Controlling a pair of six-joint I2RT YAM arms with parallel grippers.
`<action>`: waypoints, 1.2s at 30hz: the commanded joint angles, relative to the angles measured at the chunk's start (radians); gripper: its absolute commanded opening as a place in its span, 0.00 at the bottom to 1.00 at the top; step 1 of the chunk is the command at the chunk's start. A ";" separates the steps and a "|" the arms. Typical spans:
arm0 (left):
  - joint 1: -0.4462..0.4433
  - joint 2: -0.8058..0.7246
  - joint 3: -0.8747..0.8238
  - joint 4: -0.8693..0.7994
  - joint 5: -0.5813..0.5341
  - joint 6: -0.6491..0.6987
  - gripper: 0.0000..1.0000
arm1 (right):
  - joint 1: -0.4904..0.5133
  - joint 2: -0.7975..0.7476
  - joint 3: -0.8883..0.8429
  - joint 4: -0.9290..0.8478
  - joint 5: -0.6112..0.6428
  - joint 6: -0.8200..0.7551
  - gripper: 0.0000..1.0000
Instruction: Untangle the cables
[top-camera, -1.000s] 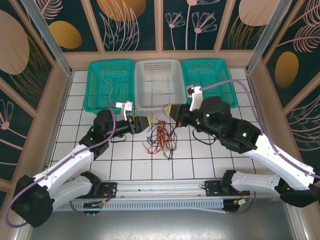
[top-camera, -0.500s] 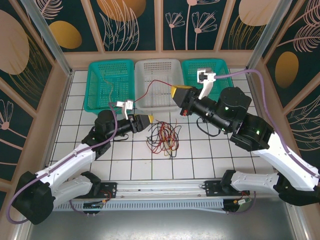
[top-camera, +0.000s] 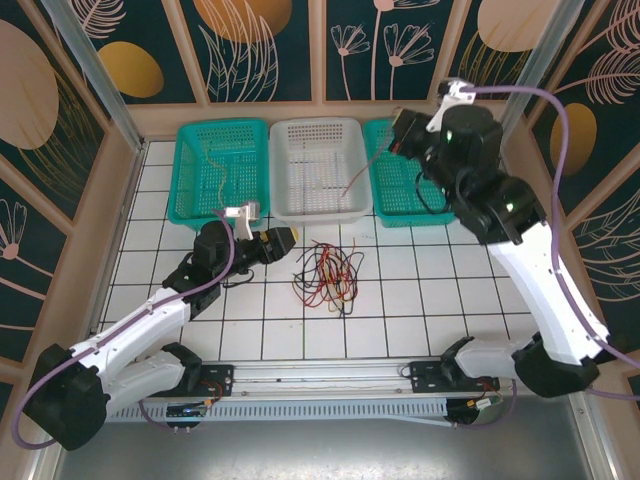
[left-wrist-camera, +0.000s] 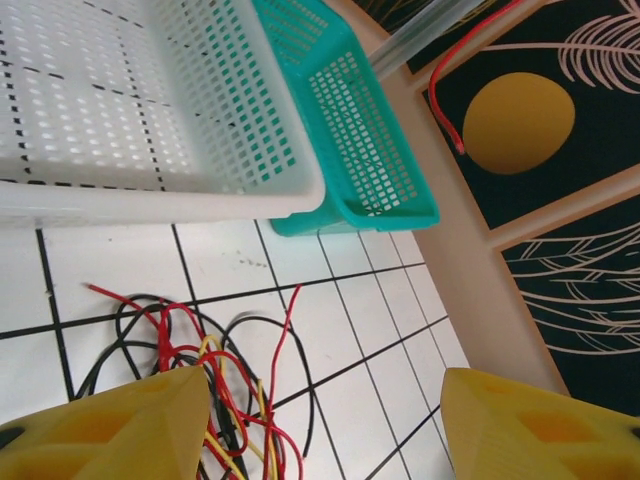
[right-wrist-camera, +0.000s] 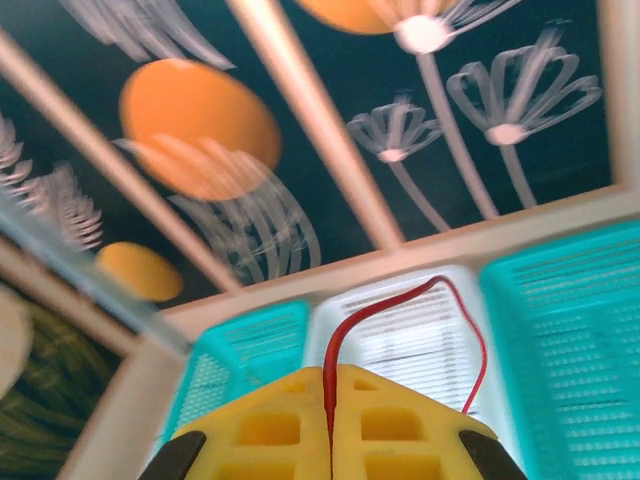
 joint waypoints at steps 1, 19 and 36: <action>-0.004 -0.009 0.005 -0.058 -0.036 0.021 0.63 | -0.133 0.074 0.072 -0.069 -0.036 -0.042 0.00; -0.005 -0.028 0.039 -0.222 -0.123 0.057 0.71 | -0.439 0.291 -0.242 0.062 -0.321 -0.029 0.54; -0.008 0.084 -0.024 -0.224 0.038 0.026 0.65 | -0.317 0.508 -0.453 0.141 -0.451 -0.058 0.10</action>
